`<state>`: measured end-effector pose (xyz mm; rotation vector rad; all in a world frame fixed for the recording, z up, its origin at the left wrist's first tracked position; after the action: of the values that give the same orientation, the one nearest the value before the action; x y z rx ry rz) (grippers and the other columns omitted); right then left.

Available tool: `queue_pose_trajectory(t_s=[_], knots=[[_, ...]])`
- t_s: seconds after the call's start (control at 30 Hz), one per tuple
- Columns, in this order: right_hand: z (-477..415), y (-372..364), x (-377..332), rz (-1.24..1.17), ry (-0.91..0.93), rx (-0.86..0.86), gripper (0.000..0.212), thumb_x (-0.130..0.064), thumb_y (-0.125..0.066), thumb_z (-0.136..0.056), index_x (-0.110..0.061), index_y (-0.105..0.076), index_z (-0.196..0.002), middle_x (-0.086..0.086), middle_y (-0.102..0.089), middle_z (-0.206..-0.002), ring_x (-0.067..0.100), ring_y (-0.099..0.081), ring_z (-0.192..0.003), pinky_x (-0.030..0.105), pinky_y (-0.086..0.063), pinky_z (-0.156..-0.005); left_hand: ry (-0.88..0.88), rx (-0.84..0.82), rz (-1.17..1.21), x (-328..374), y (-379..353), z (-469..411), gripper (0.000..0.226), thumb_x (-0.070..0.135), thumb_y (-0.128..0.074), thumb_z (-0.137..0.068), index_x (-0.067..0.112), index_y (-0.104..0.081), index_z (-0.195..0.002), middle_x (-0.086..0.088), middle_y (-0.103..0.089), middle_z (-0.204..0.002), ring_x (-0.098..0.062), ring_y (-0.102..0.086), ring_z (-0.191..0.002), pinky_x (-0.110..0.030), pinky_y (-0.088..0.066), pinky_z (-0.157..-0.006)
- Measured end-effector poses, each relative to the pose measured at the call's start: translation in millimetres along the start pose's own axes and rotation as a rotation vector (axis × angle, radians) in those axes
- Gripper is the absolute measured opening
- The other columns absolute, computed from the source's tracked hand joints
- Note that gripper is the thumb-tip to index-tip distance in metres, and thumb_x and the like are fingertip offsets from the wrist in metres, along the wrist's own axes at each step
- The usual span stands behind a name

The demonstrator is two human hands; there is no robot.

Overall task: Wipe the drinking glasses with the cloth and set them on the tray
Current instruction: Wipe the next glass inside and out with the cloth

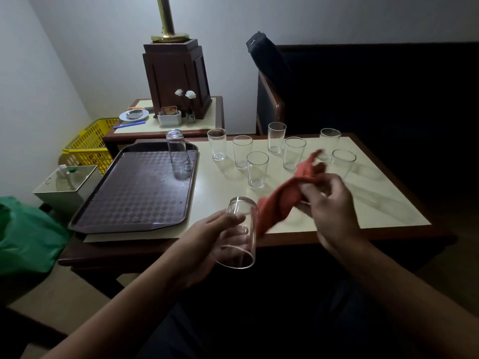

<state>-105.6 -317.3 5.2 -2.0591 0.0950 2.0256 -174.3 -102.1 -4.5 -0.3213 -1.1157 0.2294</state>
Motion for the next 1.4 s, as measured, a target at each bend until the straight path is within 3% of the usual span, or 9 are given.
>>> queue_pose_trajectory(t_s=[0.17, 0.3, 0.43, 0.53, 0.7, 0.93, 1.17, 1.3, 1.4], knots=[[0.2, 4.8, -12.2, -0.171, -0.003, 0.107, 0.014, -0.003, -0.064, -0.102, -0.006, -0.059, -0.115, 0.013, -0.066, -0.126, 0.018, -0.078, -0.098, 0.025, -0.064, -0.072, 0.091, 0.008, 0.085, -10.2, -0.6, -3.4, 0.059, 0.03, -0.071, -0.095, -0.002, -0.051, -0.14, -0.019, -0.058, -0.105, -0.033, -0.062, -0.093, -0.041, -0.064, -0.073], [29.1, -20.3, 3.2, -0.216, -0.275, -0.216, 0.021, 0.0, -0.061, -0.103, -0.004, -0.058, -0.123, 0.017, -0.074, -0.109, 0.019, -0.079, -0.075, 0.033, -0.063, -0.061, -0.005, 0.021, 0.085, -11.6, -3.0, -6.8, 0.056, 0.038, -0.062, -0.099, -0.004, -0.054, -0.136, -0.023, -0.059, -0.114, -0.034, -0.063, -0.101, -0.046, -0.06, -0.09], [43.7, -24.7, 11.0, 0.228, -0.008, -0.562, 0.028, -0.02, -0.061, -0.107, -0.028, -0.071, -0.132, -0.005, -0.074, -0.128, 0.016, -0.075, -0.113, 0.04, -0.061, -0.099, -0.113, 0.115, 0.087, -2.6, 6.3, -6.4, 0.065, 0.043, -0.076, -0.091, 0.004, -0.057, -0.138, -0.026, -0.058, -0.14, -0.036, -0.064, -0.125, -0.05, -0.054, -0.1], [53.6, -25.3, 10.3, 0.498, 0.167, -0.671, 0.042, -0.042, -0.053, -0.108, -0.049, -0.054, -0.15, -0.024, -0.043, -0.161, -0.003, -0.041, -0.148, 0.033, -0.037, -0.125, -0.144, 0.123, 0.106, 2.4, 8.4, -5.7, 0.062, 0.043, -0.072, -0.094, -0.001, -0.059, -0.137, -0.03, -0.057, -0.142, -0.036, -0.065, -0.123, -0.045, -0.057, -0.097], [76.3, -35.8, 18.7, 0.362, 0.347, -0.669, 0.042, -0.025, -0.059, -0.108, -0.038, -0.058, -0.148, -0.026, -0.046, -0.16, -0.011, -0.038, -0.147, 0.012, -0.038, -0.116, -0.139, 0.023, 0.081, -0.2, 5.2, -1.4, 0.057, 0.041, -0.061, -0.101, 0.0, -0.056, -0.139, -0.021, -0.061, -0.134, -0.04, -0.051, -0.118, -0.035, -0.059, -0.083], [44.0, -27.3, 18.2, -0.068, -0.1, -0.452, 0.049, -0.013, -0.068, -0.101, -0.034, -0.062, -0.145, -0.009, -0.075, -0.127, 0.015, -0.074, -0.117, 0.041, -0.062, -0.095, -0.16, -0.194, -0.256, -1.5, 2.1, 2.3, 0.078, -0.007, -0.074, -0.082, 0.033, -0.055, -0.145, -0.003, -0.069, -0.133, -0.033, -0.069, -0.119, -0.046, -0.057, -0.097], [31.3, -19.9, 8.9, -0.219, -0.503, -0.704, 0.043, -0.019, -0.074, -0.089, -0.02, -0.071, -0.132, 0.016, -0.069, -0.12, 0.025, -0.072, -0.101, 0.049, -0.062, -0.093, -0.273, -0.04, -0.354, 27.5, 35.6, -4.7, 0.07, 0.015, -0.086, -0.064, 0.007, -0.057, -0.127, -0.02, -0.066, -0.129, -0.035, -0.071, -0.114, -0.052, -0.055, -0.103], [39.2, -23.4, 13.2, -0.089, -0.328, -0.75, 0.042, -0.018, -0.078, -0.088, -0.027, -0.073, -0.129, 0.014, -0.072, -0.121, 0.022, -0.075, -0.1, 0.044, -0.061, -0.098, -0.277, -0.078, -0.244, 26.0, 35.5, -3.4, 0.05, 0.014, -0.077, -0.081, -0.002, -0.06, -0.126, -0.032, -0.063, -0.125, -0.045, -0.069, -0.111, -0.057, -0.054, -0.102], [40.2, -15.3, 3.3, 0.393, 0.186, -0.751, 0.054, -0.027, -0.086, -0.088, -0.04, -0.066, -0.136, -0.007, -0.069, -0.128, 0.014, -0.072, -0.111, 0.031, -0.062, -0.091, -0.181, -0.033, -0.31, 24.5, 27.9, -4.0, 0.051, 0.034, -0.076, -0.086, 0.0, -0.066, -0.123, -0.033, -0.068, -0.119, -0.046, -0.072, -0.102, -0.048, -0.06, -0.092]])
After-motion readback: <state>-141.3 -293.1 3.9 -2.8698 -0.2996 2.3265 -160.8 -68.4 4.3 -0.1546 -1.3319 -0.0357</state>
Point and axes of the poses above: each hand's wrist, its own z-axis away from the middle knuckle, its own y-axis out of the back of the hand, x = y × z, the point moved 2 cm from there along -z, towards the middle knuckle
